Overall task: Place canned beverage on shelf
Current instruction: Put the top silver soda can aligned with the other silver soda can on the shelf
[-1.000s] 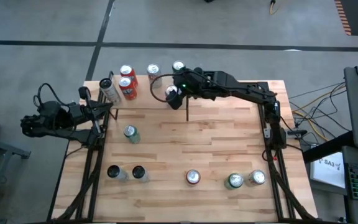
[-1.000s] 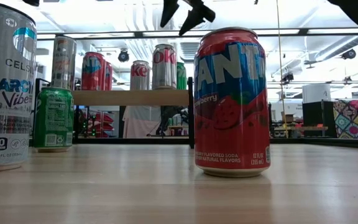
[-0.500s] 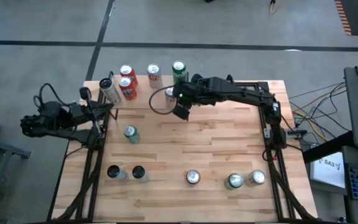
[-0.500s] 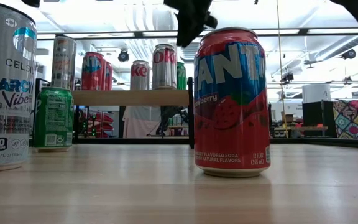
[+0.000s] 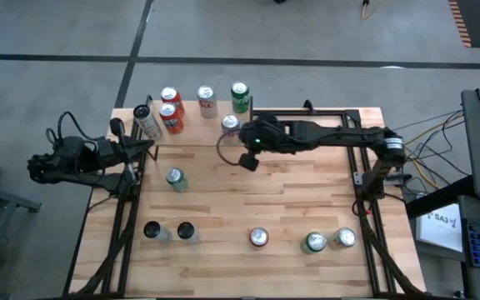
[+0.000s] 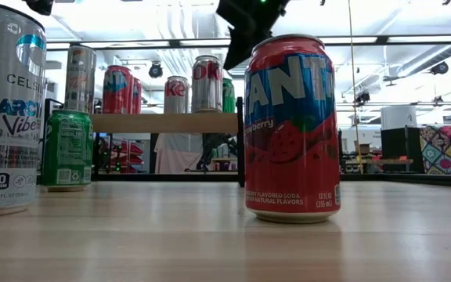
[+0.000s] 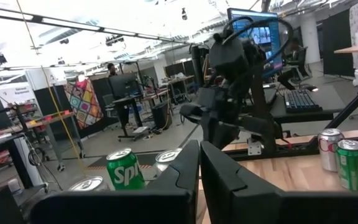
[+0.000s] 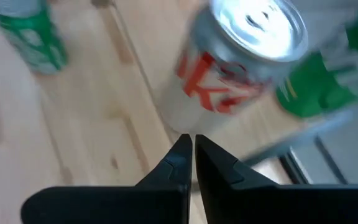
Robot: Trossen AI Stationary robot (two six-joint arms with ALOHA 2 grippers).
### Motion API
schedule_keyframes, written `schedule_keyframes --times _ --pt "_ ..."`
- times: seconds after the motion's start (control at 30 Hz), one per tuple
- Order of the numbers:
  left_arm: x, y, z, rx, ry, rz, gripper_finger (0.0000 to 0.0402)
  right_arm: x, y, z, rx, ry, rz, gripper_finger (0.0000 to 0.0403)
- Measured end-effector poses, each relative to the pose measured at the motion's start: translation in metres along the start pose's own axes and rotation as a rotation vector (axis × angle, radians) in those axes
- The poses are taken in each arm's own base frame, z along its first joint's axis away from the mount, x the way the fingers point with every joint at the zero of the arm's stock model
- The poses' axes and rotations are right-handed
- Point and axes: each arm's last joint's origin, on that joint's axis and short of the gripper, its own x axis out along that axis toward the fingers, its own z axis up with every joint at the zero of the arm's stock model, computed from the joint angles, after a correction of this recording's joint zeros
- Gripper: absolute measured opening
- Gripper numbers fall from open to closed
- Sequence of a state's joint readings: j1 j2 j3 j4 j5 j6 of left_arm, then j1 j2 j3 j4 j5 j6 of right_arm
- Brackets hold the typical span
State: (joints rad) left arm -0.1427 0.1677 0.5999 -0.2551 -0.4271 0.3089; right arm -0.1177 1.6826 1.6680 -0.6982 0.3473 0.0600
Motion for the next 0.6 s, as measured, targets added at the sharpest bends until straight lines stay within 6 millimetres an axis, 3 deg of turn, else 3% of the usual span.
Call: schedule_keyframes --times 0.2,0.43,0.6 --pt "0.0 0.0 0.0 -0.004 0.0 0.0 0.0 0.001 -0.005 -0.024 -0.074 -0.18 0.006 0.0009" --pt "0.0 0.0 0.0 0.002 0.0 0.0 0.0 0.017 -0.011 -0.057 0.042 -0.199 -0.009 0.0009" --pt "0.0 0.0 0.0 0.0 0.0 0.0 0.0 0.022 -0.015 -0.055 0.105 -0.254 -0.016 0.0009"
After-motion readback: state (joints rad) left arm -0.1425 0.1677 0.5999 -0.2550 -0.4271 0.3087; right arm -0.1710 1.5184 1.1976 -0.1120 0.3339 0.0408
